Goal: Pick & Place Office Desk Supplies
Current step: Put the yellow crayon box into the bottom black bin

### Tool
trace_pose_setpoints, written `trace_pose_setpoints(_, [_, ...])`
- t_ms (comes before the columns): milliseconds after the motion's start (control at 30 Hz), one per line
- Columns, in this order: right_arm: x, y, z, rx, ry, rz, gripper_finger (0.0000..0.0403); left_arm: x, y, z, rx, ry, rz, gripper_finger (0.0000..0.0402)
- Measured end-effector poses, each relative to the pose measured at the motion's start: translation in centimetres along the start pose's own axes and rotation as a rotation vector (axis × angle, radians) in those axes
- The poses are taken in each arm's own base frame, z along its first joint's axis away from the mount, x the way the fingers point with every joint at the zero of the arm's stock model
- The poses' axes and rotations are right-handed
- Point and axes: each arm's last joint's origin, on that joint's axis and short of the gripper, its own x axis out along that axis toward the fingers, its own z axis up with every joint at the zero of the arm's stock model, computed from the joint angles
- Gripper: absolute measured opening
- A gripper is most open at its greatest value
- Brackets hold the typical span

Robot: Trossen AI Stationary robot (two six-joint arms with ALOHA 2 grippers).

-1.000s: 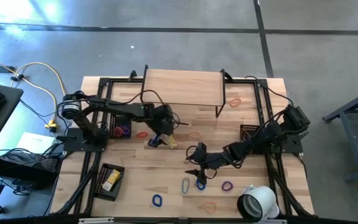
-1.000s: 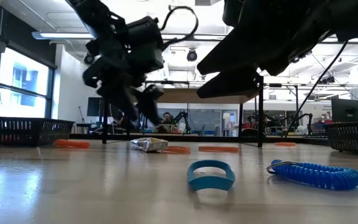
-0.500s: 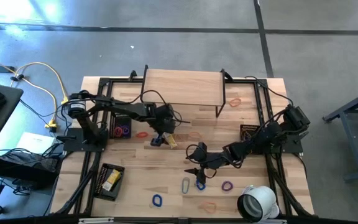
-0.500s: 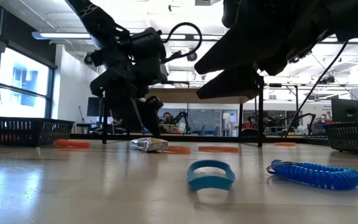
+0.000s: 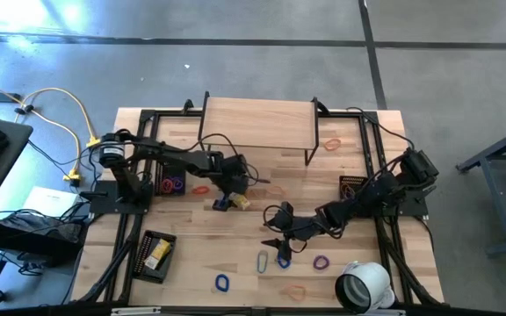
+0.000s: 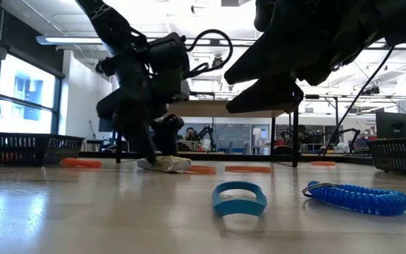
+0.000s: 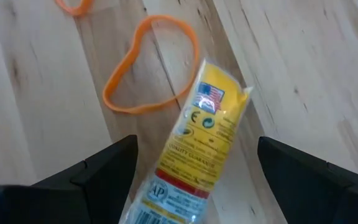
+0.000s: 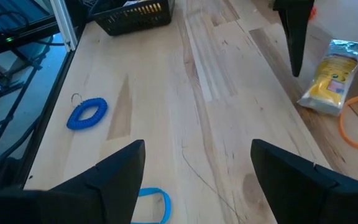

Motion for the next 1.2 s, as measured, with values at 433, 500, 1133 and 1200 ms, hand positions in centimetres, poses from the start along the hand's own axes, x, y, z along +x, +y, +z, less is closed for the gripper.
trace_pose_setpoints(433, [0.0,0.0,0.1,0.001,-0.010,-0.009,0.0282,1.3,-0.5,0.1,-0.063,0.058,0.102,0.0324])
trace_pose_setpoints(500, [0.0,-0.1,0.1,0.001,-0.012,-0.013,0.0282,1.4,-0.7,0.1,-0.081,0.063,0.115,0.0323])
trace_pose_setpoints(1133, [0.0,-0.1,0.0,-0.004,-0.008,-0.016,0.0282,1.0,-2.1,0.4,-0.193,0.084,0.166,0.0200])
trace_pose_setpoints(1200, [0.0,-0.1,0.0,-0.005,-0.006,-0.017,0.0282,0.4,-2.3,0.4,-0.226,0.094,0.169,0.0191])
